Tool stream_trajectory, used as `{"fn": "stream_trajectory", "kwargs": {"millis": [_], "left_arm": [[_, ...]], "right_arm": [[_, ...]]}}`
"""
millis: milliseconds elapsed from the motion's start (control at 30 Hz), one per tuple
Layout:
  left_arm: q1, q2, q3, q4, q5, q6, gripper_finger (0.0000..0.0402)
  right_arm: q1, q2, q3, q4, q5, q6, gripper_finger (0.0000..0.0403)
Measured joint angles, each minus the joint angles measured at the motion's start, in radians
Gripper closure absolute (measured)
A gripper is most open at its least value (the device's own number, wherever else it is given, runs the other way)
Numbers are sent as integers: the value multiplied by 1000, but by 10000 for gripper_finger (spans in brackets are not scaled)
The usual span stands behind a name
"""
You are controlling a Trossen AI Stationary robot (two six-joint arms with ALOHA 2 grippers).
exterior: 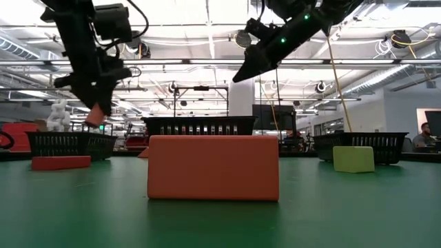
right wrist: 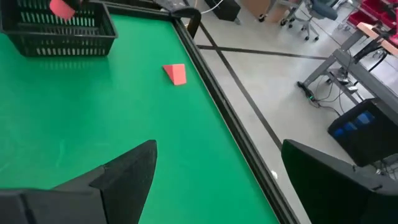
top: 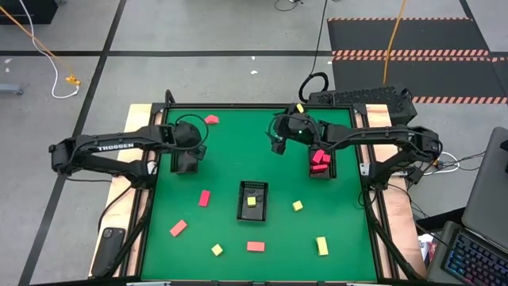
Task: Sort & place blocks by color
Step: Put the pink block into the top left black basket
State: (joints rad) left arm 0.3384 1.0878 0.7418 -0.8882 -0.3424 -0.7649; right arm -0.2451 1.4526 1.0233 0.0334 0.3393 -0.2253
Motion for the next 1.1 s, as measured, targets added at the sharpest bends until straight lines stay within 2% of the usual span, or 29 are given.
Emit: {"fn": "stream_trajectory", "kwargs": {"millis": [100, 300, 467, 600, 833, 967, 1100], "left_arm": [[14, -2, 0, -38, 21, -30, 257], [45, -1, 0, -57, 58, -27, 136], [62, -1, 0, -55, 65, -8, 84], [89, -1, 14, -39, 55, 34, 82], [139, -1, 134, -29, 1, 144, 115], [176, -1, 178, 57, -26, 234, 134], [218, 14, 183, 195, -10, 336, 149]], "right_arm": [[-3, -23, 0, 6, 0, 0, 62], [-4, -50, 0, 6, 0, 3, 62], [-4, -50, 1, 6, 0, 3, 62], [-4, -51, 1, 7, 0, 3, 62], [-4, -50, 1, 7, 0, 2, 62], [-4, -50, 1, 9, 0, 1, 62], [-4, -50, 1, 11, 0, 1, 62]]}}
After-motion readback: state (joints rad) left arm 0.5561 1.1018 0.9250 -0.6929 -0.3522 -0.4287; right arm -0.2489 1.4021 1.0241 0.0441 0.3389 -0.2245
